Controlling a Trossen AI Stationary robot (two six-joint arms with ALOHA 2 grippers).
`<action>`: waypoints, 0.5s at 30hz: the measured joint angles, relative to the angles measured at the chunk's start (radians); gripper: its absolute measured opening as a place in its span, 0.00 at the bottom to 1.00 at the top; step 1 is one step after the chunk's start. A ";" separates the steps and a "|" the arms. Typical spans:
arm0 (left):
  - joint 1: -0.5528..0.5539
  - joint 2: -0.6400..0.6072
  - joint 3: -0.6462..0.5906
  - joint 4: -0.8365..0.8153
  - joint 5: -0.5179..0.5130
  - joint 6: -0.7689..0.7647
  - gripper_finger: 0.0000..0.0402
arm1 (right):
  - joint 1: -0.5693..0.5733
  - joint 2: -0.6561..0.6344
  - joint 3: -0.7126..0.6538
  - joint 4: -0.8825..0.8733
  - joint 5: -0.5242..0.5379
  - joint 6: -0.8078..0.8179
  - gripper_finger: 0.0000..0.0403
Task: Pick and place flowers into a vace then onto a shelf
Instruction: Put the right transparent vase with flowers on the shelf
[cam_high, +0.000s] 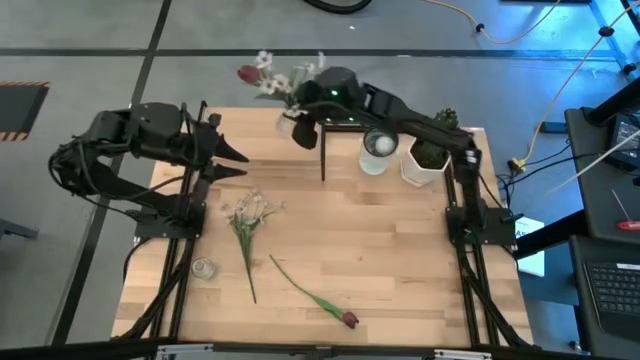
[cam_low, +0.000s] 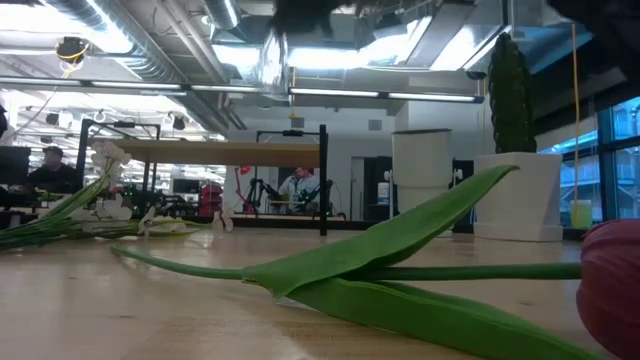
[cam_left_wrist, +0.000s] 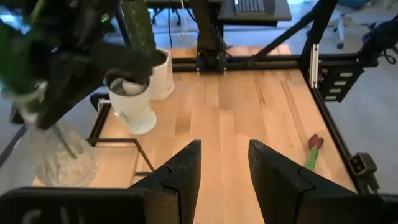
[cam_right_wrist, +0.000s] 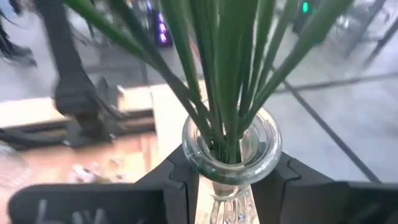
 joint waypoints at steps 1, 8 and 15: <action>0.000 0.002 0.000 -0.004 0.000 0.000 0.32 | -0.013 0.023 0.022 -0.019 -0.003 0.001 0.24; 0.000 0.017 0.000 -0.017 -0.033 0.009 0.32 | -0.090 0.113 0.048 -0.029 -0.039 0.005 0.24; 0.000 0.019 0.000 -0.018 -0.041 0.009 0.32 | -0.118 0.146 0.042 -0.063 -0.059 0.009 0.24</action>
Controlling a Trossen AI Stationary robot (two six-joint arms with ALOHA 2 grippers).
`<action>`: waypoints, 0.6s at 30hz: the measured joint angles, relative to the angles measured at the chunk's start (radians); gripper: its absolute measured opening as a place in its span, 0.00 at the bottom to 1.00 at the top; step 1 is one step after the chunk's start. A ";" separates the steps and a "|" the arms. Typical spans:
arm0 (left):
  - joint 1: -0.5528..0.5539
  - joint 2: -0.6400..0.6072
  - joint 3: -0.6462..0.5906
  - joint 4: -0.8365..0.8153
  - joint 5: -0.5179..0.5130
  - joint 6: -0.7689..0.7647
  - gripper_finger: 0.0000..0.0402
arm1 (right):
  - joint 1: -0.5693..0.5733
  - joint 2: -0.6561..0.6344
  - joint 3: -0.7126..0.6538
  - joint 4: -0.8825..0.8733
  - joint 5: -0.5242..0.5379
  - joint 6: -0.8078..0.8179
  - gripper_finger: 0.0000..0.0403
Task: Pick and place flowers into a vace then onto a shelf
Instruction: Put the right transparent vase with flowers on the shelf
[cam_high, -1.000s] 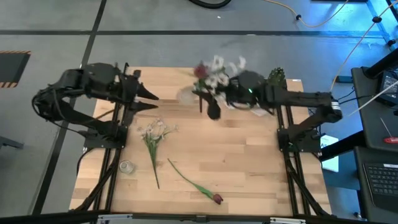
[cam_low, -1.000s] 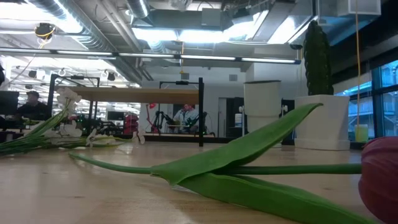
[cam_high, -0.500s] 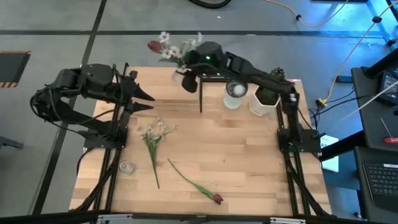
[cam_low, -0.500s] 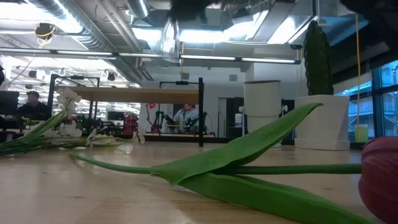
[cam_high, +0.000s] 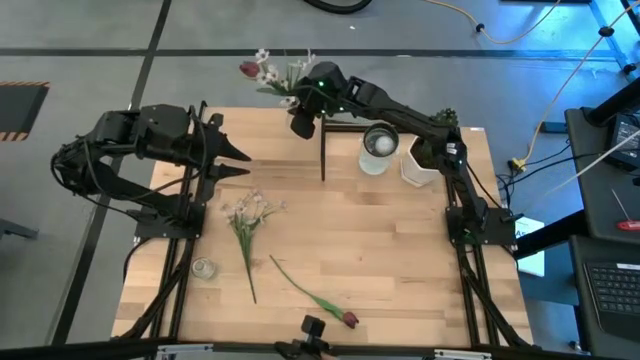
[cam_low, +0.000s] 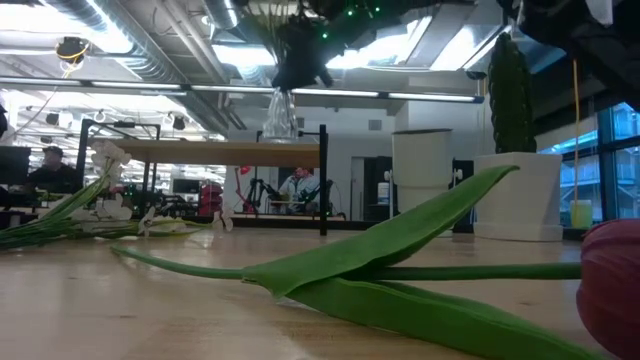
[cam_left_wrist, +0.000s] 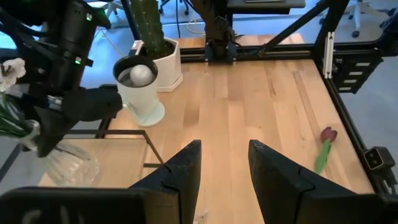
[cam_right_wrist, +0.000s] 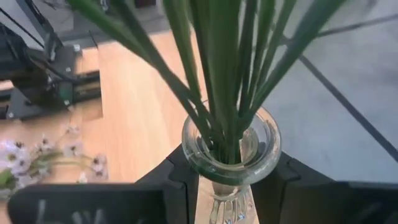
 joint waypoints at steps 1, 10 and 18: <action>0.000 0.000 0.000 0.000 0.000 0.000 0.32 | 0.000 0.000 -0.009 0.000 0.000 -0.001 0.24; 0.000 0.000 0.000 0.000 0.000 0.000 0.32 | -0.001 0.008 -0.025 0.010 0.001 -0.002 0.24; 0.000 0.000 0.000 0.000 0.000 0.000 0.32 | -0.002 0.032 -0.023 0.023 -0.001 0.001 0.24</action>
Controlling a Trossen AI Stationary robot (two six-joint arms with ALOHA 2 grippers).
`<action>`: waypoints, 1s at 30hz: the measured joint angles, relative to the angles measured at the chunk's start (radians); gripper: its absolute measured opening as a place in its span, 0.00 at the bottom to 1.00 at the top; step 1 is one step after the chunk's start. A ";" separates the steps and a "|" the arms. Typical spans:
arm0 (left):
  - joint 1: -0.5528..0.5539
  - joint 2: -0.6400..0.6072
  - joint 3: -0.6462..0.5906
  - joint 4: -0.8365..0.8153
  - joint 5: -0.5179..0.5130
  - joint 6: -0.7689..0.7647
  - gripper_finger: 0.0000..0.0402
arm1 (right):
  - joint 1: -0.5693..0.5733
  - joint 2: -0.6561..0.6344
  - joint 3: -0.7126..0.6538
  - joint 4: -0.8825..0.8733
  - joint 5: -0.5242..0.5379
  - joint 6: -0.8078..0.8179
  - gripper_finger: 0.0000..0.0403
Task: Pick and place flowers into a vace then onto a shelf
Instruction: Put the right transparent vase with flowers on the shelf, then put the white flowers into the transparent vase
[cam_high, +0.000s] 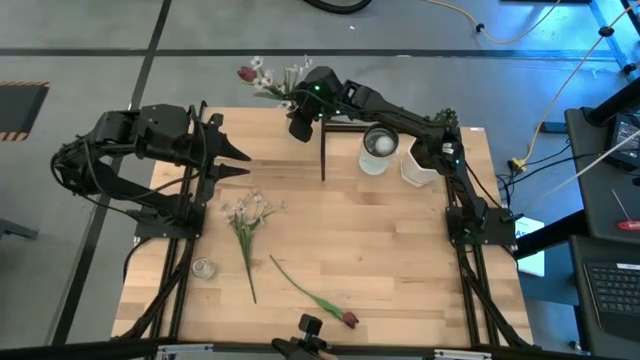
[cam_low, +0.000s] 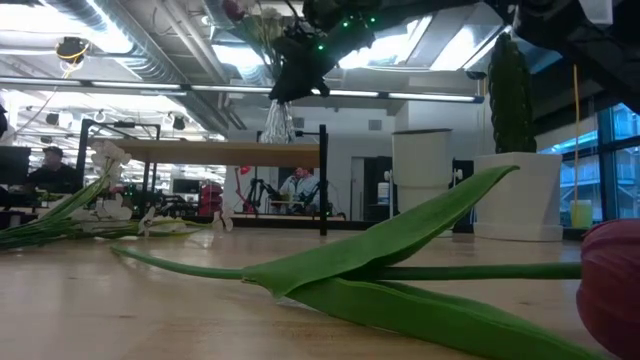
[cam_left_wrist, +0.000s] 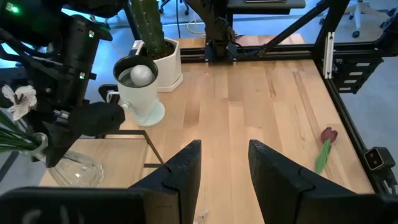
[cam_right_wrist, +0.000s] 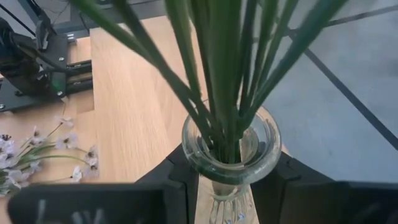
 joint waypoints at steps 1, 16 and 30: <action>0.000 0.000 0.000 0.000 0.000 0.000 0.32 | 0.000 0.004 0.002 0.002 0.000 0.000 0.24; 0.000 0.000 0.000 0.000 0.000 0.000 0.32 | 0.002 0.016 -0.002 -0.061 0.003 0.007 0.54; 0.000 0.000 0.000 0.000 0.000 0.000 0.32 | 0.002 0.009 -0.003 -0.097 0.009 -0.001 0.71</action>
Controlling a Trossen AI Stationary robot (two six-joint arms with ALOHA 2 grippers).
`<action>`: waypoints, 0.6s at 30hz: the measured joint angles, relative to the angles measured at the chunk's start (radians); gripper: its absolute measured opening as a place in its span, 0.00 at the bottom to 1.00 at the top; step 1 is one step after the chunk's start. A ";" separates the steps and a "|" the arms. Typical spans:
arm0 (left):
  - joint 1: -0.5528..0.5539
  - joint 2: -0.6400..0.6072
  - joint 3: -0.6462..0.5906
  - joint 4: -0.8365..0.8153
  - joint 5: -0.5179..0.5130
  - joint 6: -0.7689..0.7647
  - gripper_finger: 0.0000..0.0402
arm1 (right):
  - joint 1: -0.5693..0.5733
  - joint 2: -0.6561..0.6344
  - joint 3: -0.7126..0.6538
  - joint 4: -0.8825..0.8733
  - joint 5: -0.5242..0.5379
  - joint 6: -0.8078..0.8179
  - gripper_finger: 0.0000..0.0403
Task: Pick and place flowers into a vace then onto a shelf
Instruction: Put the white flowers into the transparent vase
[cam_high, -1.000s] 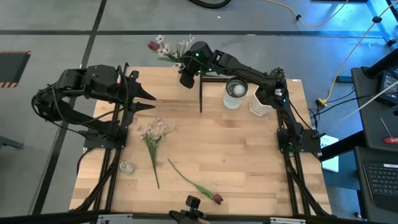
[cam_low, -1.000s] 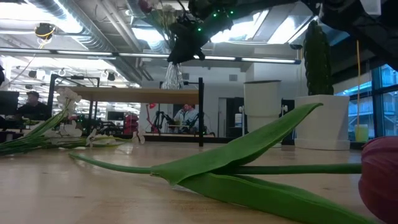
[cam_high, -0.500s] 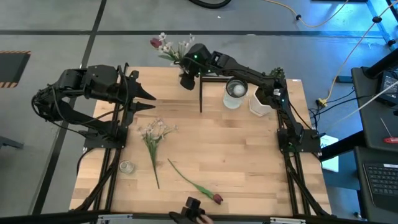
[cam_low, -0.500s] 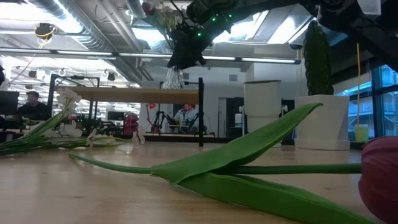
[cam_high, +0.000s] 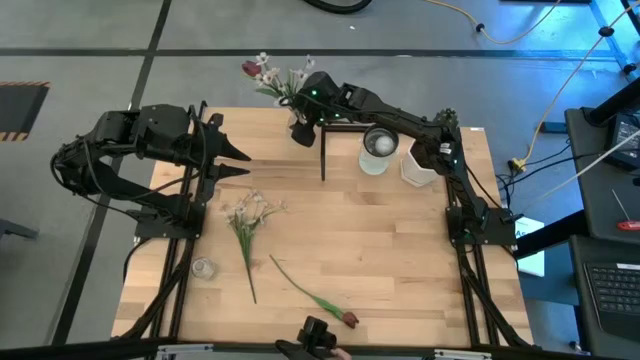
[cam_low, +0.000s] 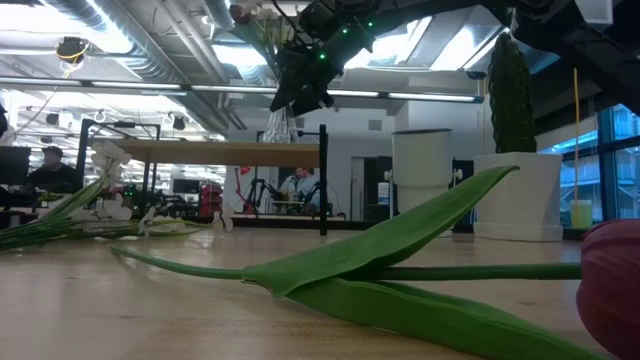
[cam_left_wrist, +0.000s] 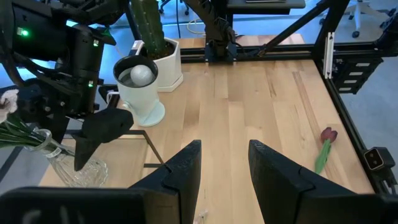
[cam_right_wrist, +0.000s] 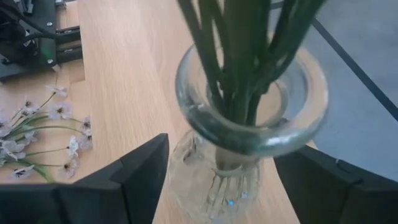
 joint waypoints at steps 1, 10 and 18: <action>0.000 0.000 0.000 0.000 0.000 0.000 0.32 | 0.000 -0.005 0.000 -0.008 0.000 0.000 0.71; 0.000 0.000 0.000 0.000 0.000 0.000 0.32 | 0.000 -0.043 0.001 -0.044 0.002 -0.003 0.71; 0.000 0.000 0.000 0.000 0.000 -0.001 0.32 | 0.016 -0.061 0.000 -0.223 -0.001 0.008 0.71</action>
